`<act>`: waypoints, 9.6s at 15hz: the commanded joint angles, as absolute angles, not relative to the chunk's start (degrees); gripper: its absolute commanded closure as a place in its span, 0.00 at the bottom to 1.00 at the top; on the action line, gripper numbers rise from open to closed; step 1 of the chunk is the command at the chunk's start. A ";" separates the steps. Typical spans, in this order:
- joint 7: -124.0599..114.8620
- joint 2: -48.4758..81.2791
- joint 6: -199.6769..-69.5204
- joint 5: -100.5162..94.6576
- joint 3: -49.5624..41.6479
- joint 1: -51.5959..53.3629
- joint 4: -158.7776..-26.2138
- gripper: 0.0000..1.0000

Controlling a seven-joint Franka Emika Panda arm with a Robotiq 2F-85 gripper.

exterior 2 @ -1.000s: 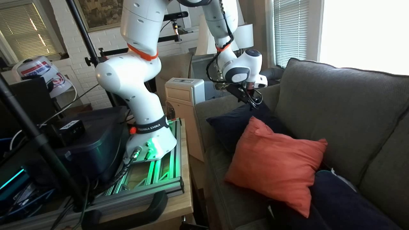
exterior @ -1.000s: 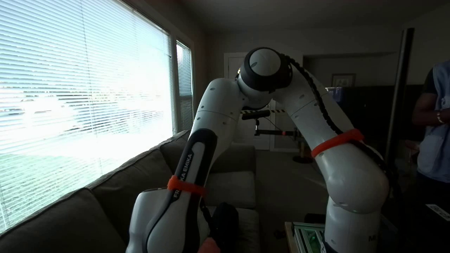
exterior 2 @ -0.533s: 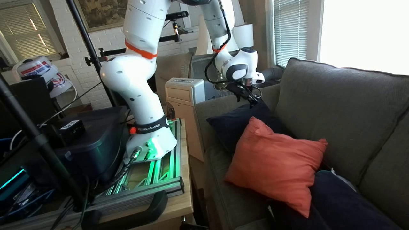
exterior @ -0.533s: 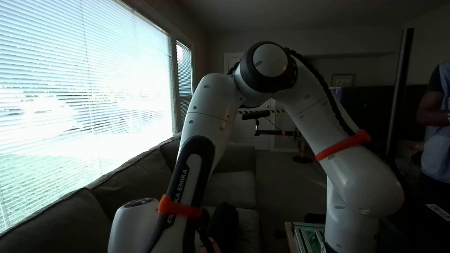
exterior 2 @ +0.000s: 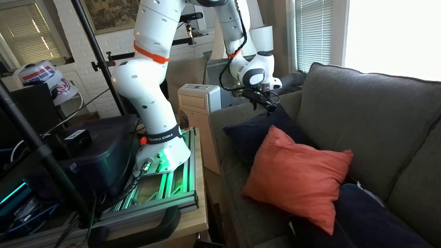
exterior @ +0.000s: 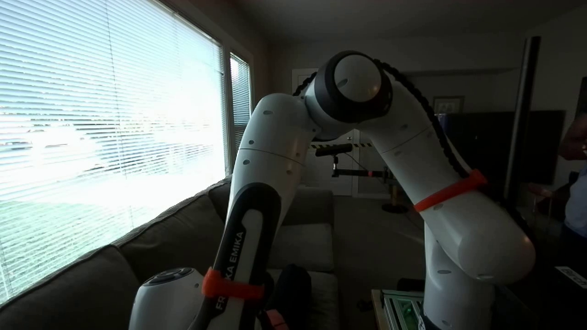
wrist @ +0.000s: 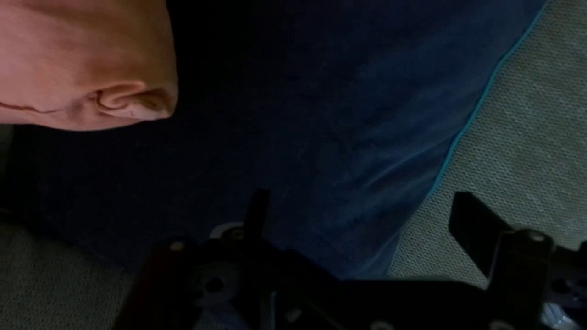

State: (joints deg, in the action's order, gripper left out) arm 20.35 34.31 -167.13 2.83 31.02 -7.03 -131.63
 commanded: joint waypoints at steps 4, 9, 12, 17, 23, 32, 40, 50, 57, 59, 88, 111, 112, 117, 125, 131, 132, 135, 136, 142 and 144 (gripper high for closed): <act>8.97 31.50 -168.91 -0.53 17.68 9.29 -130.80 0.00; -2.27 31.40 -167.97 -2.14 8.92 21.92 -129.13 0.00; -7.73 31.38 -166.20 -3.82 4.31 28.20 -128.98 0.00; -13.30 33.56 -167.07 -5.40 1.76 32.91 -129.21 0.00; -16.90 36.11 -169.52 -5.29 1.14 36.10 -129.70 0.00; -18.10 41.08 -173.84 -3.23 -7.31 47.12 -129.91 0.63; -22.37 38.19 -169.17 7.82 -1.36 36.65 -128.75 0.99; -14.07 35.27 -164.84 9.24 11.40 16.80 -126.25 0.98; -13.09 33.56 -162.44 12.84 14.77 9.82 -123.51 0.98; -12.96 33.23 -162.43 14.48 15.50 8.26 -122.56 0.98; 13.82 13.00 -157.24 42.61 20.88 -3.28 -122.89 0.98; 15.65 28.07 -148.67 11.52 18.98 13.54 -125.09 0.00; 15.59 28.76 -149.08 10.67 19.07 13.99 -125.15 0.00; 10.22 31.97 -147.81 6.79 17.54 17.07 -123.84 0.00; -6.34 34.94 -148.19 -4.16 9.98 26.38 -122.51 0.00; -12.81 36.37 -148.20 -7.92 7.75 29.62 -121.54 0.51; -13.63 36.49 -147.99 -8.22 7.45 29.91 -121.47 0.58; -15.97 36.64 -147.39 -8.13 6.54 30.25 -121.35 0.82; -17.42 36.71 -147.21 -7.29 6.29 30.06 -121.22 0.89; -23.55 35.48 -147.16 -5.10 4.77 27.91 -121.01 0.99; -24.20 34.80 -147.45 -4.71 4.57 27.12 -120.97 0.99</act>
State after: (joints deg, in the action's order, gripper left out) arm -22.80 35.45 -147.62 -5.56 5.47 28.35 -121.47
